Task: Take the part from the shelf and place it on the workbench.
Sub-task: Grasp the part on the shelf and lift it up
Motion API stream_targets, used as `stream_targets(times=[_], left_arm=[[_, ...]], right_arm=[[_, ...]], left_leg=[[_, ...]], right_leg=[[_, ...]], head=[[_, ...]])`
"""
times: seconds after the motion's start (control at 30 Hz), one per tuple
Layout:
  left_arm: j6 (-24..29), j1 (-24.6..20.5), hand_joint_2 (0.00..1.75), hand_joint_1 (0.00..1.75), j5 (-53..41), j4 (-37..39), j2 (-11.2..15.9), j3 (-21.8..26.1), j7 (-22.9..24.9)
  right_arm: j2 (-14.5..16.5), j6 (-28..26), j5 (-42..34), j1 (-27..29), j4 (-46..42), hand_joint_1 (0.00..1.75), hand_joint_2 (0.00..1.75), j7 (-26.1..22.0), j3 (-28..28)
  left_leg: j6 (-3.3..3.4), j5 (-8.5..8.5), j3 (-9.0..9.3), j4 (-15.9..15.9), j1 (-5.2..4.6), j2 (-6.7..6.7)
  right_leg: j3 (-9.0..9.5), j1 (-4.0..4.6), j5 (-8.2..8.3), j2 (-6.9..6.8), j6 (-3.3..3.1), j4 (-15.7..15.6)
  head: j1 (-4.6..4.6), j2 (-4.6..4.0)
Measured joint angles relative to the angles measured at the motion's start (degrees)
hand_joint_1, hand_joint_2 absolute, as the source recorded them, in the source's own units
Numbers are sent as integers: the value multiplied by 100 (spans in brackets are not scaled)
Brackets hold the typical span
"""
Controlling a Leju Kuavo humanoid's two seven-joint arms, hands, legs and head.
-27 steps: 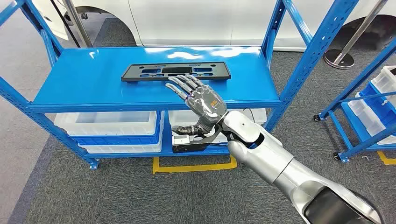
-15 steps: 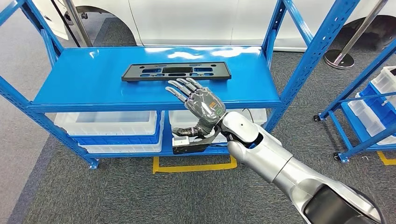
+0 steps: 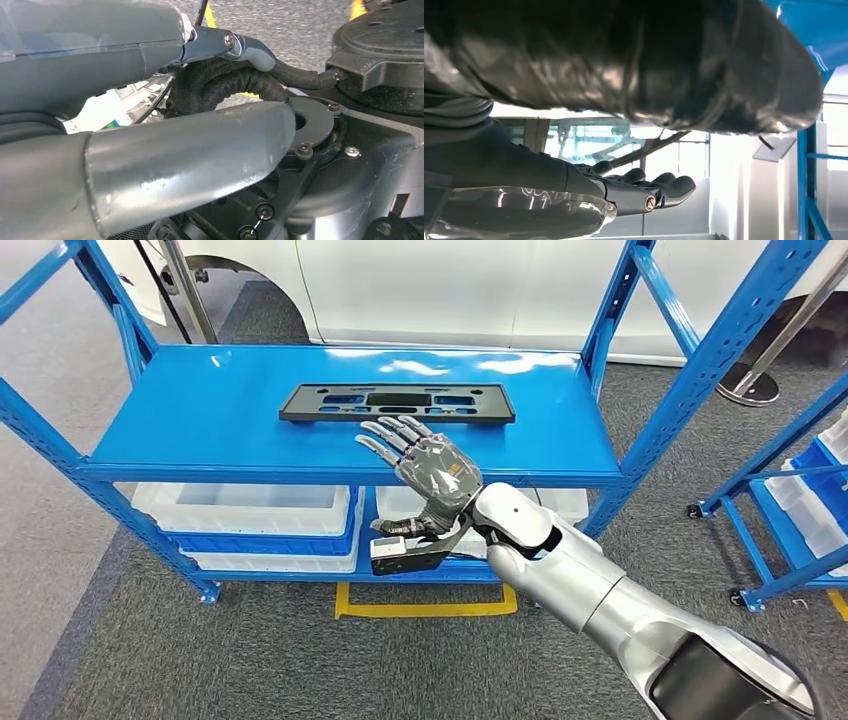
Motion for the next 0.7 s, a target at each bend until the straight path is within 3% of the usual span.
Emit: stream_targets(times=[0.03,0.1,0.2,0.27,0.33,0.4,0.43,0.5,0.57,0.63,0.7], left_arm=[[1,0,0,0,0,-2,-1,-1,-1],[7,1,0,0,0,-9,-1,-1,-3],[16,10,0,0,0,-22,23,2,-7],[25,10,0,0,0,-37,39,3,-8],[39,15,0,0,0,-45,45,4,-9],[50,22,0,0,0,-47,48,4,-9],[56,26,0,0,0,-48,49,4,-9],[64,39,0,0,0,-53,47,-4,-10],[49,31,0,0,1,-60,52,-31,-14],[-3,10,0,0,2,-64,68,-51,-20],[-55,0,0,0,1,-64,90,-52,-25]], right_arm=[[-1,1,-2,-3,14,0,0,0,5],[-3,2,-4,-8,36,0,0,-2,14],[-4,-1,-10,-36,50,0,0,-5,17],[6,-1,-11,-62,57,0,0,-13,18],[14,2,-11,-59,66,0,0,-21,22],[14,8,-11,-47,71,0,0,-25,33],[15,13,-13,-45,71,0,0,-28,42],[17,22,-16,-37,74,0,0,-34,62],[34,34,-19,-30,83,0,0,-40,79],[67,40,-22,-45,85,0,0,-41,88],[92,38,-24,-75,84,0,0,-37,89]], left_leg=[[-33,-35,12,0,10,-9],[-113,-60,39,12,24,-17],[-203,-76,14,252,36,19],[-269,-193,-346,877,54,61],[-345,-434,-872,1517,80,82],[-391,-521,-1178,1593,115,100],[-409,-374,-1213,1370,135,112],[-449,316,-1189,672,178,166],[-386,785,-1173,272,182,209],[-243,753,-1132,244,163,187],[-137,680,-993,202,159,150]], right_leg=[[55,27,98,7,-36,-230],[71,81,58,11,-95,-390],[296,47,-14,2,-194,-517],[475,17,-92,-6,-234,-591],[616,2,-202,-7,-231,-610],[788,-23,-343,-8,-194,-612],[896,-46,-427,-10,-166,-611],[1093,-80,-612,-15,-85,-588],[1189,-63,-762,-9,15,-600],[1249,-52,-783,-3,107,-597],[1142,-81,-639,-5,161,-244]], head=[[4,0],[12,0],[19,0],[15,0],[9,0],[8,0],[8,0],[9,0],[14,0],[22,0],[28,0]])
